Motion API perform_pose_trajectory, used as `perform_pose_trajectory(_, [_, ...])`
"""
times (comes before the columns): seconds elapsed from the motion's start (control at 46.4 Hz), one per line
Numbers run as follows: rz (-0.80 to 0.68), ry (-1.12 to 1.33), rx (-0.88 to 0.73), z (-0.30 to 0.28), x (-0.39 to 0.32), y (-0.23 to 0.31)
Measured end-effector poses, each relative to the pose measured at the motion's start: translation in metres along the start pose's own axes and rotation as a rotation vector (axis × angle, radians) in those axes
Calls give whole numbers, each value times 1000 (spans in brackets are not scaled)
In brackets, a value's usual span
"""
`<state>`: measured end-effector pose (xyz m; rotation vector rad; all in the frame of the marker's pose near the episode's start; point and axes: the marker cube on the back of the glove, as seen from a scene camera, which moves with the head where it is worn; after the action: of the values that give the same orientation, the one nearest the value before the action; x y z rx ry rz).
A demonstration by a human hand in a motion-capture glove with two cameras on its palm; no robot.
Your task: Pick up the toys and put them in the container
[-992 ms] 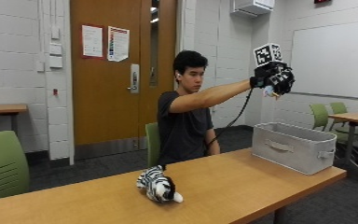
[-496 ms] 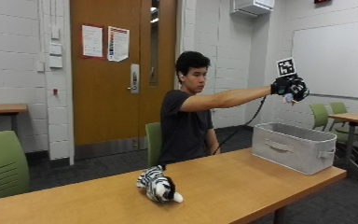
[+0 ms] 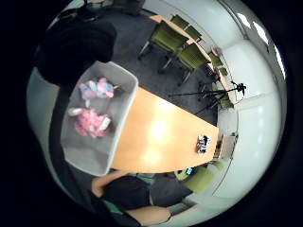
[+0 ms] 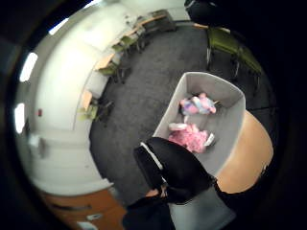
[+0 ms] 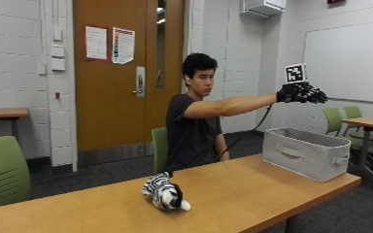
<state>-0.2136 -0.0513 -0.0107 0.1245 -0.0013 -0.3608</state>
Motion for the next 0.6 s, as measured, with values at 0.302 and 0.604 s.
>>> perform_pose_trajectory(0.302, [6, -49, -60, -7, 118, 59])
perform_pose_trajectory(0.604, [297, 43, -87, 0, 317, 151])
